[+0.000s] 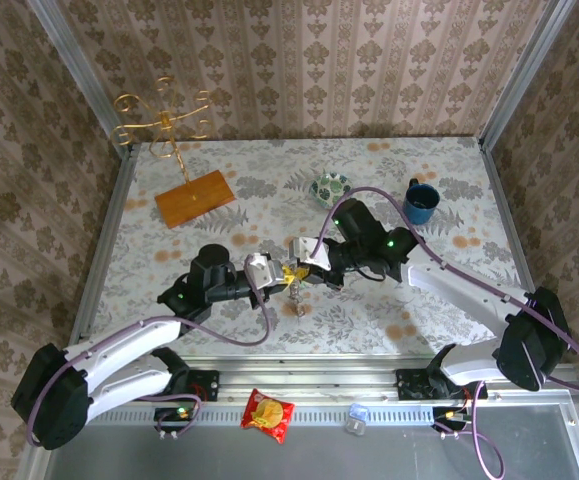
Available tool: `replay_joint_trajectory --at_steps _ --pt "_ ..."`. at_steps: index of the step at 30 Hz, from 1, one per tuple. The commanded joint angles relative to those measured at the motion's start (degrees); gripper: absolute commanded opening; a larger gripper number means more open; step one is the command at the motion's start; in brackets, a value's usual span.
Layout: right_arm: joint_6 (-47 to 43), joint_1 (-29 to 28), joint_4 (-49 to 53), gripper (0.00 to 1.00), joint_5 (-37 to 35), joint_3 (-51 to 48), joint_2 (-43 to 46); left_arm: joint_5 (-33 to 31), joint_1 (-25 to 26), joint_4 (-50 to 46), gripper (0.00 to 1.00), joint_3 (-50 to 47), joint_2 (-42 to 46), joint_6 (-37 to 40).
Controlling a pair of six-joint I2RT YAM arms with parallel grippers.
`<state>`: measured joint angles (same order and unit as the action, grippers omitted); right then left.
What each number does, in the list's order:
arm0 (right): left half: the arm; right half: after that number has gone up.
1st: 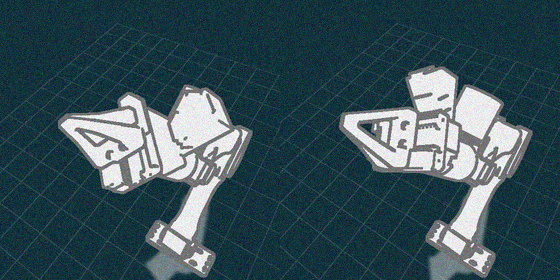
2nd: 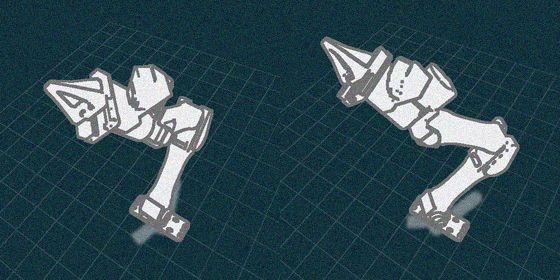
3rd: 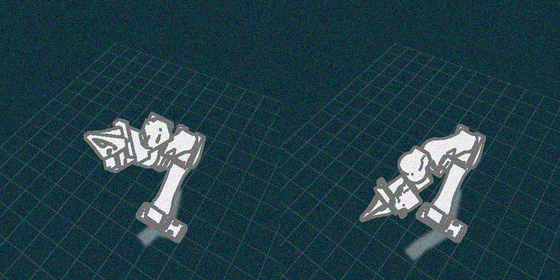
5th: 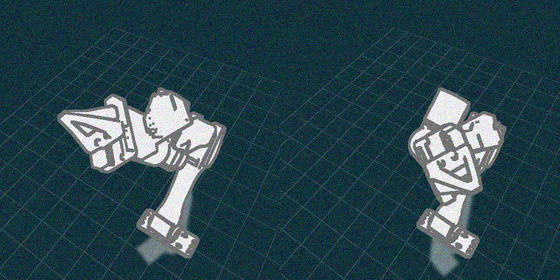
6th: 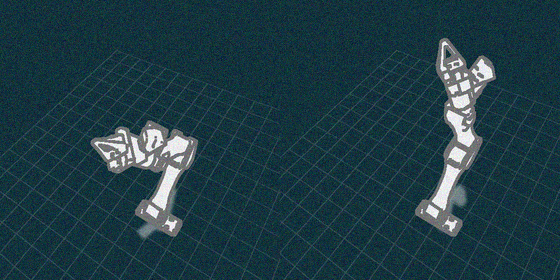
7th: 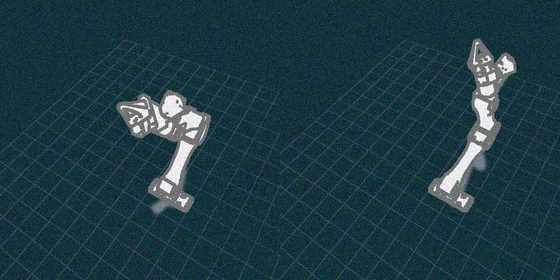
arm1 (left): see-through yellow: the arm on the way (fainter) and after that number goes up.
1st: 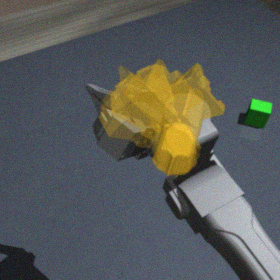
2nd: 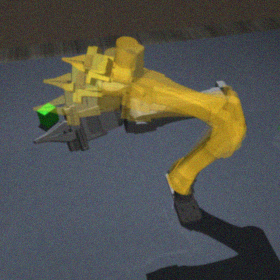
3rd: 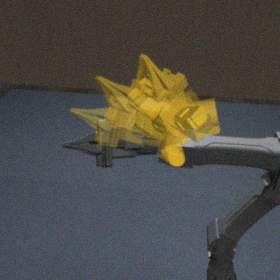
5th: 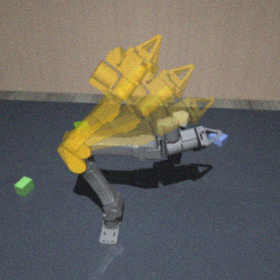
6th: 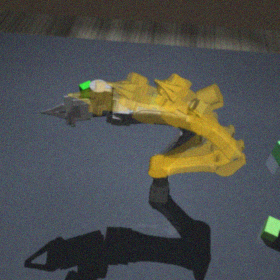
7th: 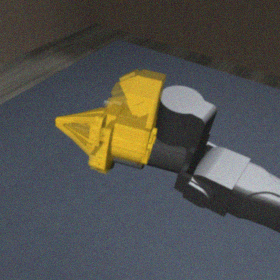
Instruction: Put the keys on the keyring
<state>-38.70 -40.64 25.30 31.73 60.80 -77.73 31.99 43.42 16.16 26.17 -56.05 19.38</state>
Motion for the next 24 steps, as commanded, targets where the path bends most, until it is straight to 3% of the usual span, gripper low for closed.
replay_joint_trajectory --at_steps 1,3,7,11,16,24 --pt "1.3 -0.57 -0.76 0.16 -0.97 -1.52 1.94 0.04 -0.18 -0.73 0.0 1.54 0.04 1.26" --pt "1.78 -0.46 -0.68 0.21 -2.58 -2.57 2.32 0.09 -0.22 0.04 0.0 1.02 0.28 1.11" --pt "3.26 -0.4 -0.46 0.2 -2.47 -3.21 2.59 0.43 -0.18 0.47 0.0 0.72 0.41 1.19" --pt "4.32 -0.38 -1.73 0.15 -2.02 -4.02 3.19 0.62 -0.18 0.77 0.0 0.63 0.59 1.19" --pt "4.51 -0.32 -1.32 0.0 -2.31 -3.5 2.81 0.48 -0.22 0.63 0.0 0.38 1.16 1.27" --pt "4.54 0.15 3.39 0.0 -5.44 -0.7 -2.33 0.24 -0.09 1.36 0.0 0.11 1.56 1.19"
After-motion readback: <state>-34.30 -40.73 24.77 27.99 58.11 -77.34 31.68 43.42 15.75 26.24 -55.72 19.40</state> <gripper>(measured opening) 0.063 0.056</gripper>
